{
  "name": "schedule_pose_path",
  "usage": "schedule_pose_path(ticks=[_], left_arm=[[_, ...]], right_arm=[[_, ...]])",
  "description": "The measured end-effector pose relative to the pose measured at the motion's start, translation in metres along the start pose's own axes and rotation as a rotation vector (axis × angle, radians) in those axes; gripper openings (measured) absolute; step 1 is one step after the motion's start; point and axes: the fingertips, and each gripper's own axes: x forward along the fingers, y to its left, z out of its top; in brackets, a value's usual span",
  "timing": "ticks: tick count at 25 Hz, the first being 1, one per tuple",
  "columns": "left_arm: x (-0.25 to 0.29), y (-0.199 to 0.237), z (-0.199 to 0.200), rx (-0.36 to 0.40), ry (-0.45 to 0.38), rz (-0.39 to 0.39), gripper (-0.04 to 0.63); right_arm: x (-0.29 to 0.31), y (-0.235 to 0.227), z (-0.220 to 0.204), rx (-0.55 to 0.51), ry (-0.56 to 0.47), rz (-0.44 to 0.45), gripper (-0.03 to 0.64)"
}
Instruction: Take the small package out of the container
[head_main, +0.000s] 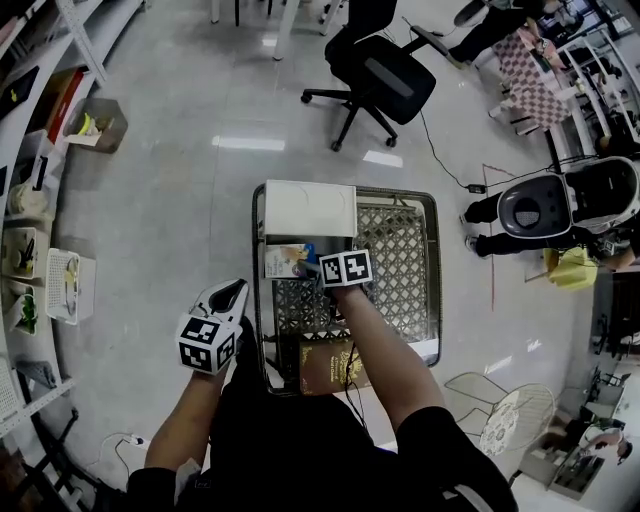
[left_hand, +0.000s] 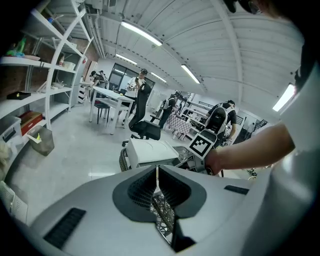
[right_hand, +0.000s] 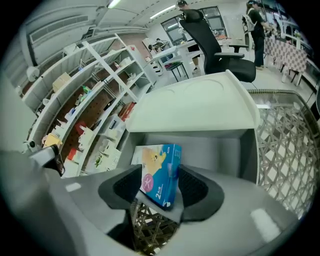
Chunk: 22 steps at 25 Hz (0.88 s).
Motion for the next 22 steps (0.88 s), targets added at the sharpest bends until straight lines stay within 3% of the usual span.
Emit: schedule_pose_path(ticks=[9,14,18,22], left_arm=[[0.009,-0.014,0.006,-0.005,-0.014,0.007,0.020],[0.014,-0.015,0.007,-0.012,-0.011,0.007,0.020],[0.010,-0.009,0.009,-0.018,-0.014,0.014,0.020],[0.005,0.002,0.008,-0.030,-0.014,0.035,0.020]], right_arm=[[-0.022,0.011,0.018,0.030,-0.076,0.080,0.235],[-0.024,0.046,0.030,0.087,-0.097,0.241,0.184],[-0.006,0.070,0.027,-0.022,-0.052,0.205,0.185],[0.008,0.076,0.023,-0.037,-0.022,0.181,0.186]])
